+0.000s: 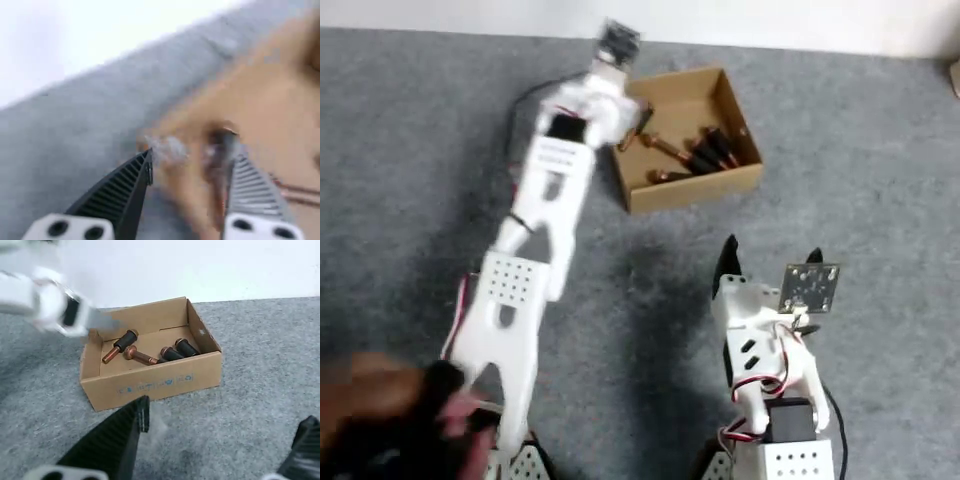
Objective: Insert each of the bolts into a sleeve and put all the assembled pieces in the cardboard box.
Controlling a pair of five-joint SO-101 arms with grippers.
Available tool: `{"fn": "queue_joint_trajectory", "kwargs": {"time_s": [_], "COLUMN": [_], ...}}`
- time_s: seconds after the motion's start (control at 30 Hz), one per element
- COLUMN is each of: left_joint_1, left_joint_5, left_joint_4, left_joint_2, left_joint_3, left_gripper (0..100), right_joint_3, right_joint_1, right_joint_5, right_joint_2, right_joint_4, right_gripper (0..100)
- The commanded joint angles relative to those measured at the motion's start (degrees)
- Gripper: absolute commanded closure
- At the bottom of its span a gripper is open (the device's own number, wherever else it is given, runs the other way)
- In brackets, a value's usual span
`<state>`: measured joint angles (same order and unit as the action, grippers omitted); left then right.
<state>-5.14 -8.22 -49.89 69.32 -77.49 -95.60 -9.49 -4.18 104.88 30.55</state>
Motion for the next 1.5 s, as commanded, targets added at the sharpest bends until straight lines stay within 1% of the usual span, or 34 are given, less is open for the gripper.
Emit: {"fn": "queue_joint_trajectory", "kwargs": {"time_s": [0.0,0.03,0.13,0.23,0.3,0.33,0.37,0.4,0.47,0.73,1.23,1.47], "left_joint_1": [2.95,3.21,3.38,2.59,1.63,1.54,1.45,1.80,2.68,2.59,2.95,3.03], "left_joint_5": [-0.26,-0.26,-0.35,-0.35,-0.18,0.00,0.00,0.00,0.00,0.09,0.09,-0.09], "left_joint_4": [-10.64,-15.65,-29.27,-43.87,-50.73,-52.40,-52.48,-52.48,-52.48,-52.57,-52.57,-52.57], "left_joint_2": [-5.76,-6.73,-14.90,-23.43,-28.53,-31.25,-33.71,-36.09,-40.75,-61.93,-106.95,-124.79], "left_joint_3": [-15.43,-18.77,-17.54,-17.54,-17.80,-17.71,-17.71,-17.63,-17.71,-17.63,-17.63,-17.54], "left_gripper": [83,84,86,90,94,96,99,100,99,99,99,99], "right_joint_3": [-5.41,-5.41,-5.41,-5.41,-5.41,-5.41,-5.41,-5.41,-5.41,-5.41,-5.23,-5.23], "right_joint_1": [-0.40,-0.40,-0.40,-0.40,-0.40,-0.40,-0.40,-0.40,-0.40,-0.31,-0.22,-0.22], "right_joint_5": [0.62,0.62,0.62,0.62,0.62,0.62,0.62,0.62,0.62,0.62,0.62,0.62], "right_joint_2": [0.31,0.31,0.31,0.31,0.31,0.31,0.31,0.31,0.31,0.31,0.31,0.31], "right_joint_4": [-1.54,-1.54,-1.54,-1.54,-1.54,-1.54,-1.54,-1.54,-1.54,-1.54,-1.36,-1.36], "right_gripper": [59.2,59.2,59.2,59.2,59.2,59.2,59.2,59.2,59.2,59.2,59.2,59.2]}}
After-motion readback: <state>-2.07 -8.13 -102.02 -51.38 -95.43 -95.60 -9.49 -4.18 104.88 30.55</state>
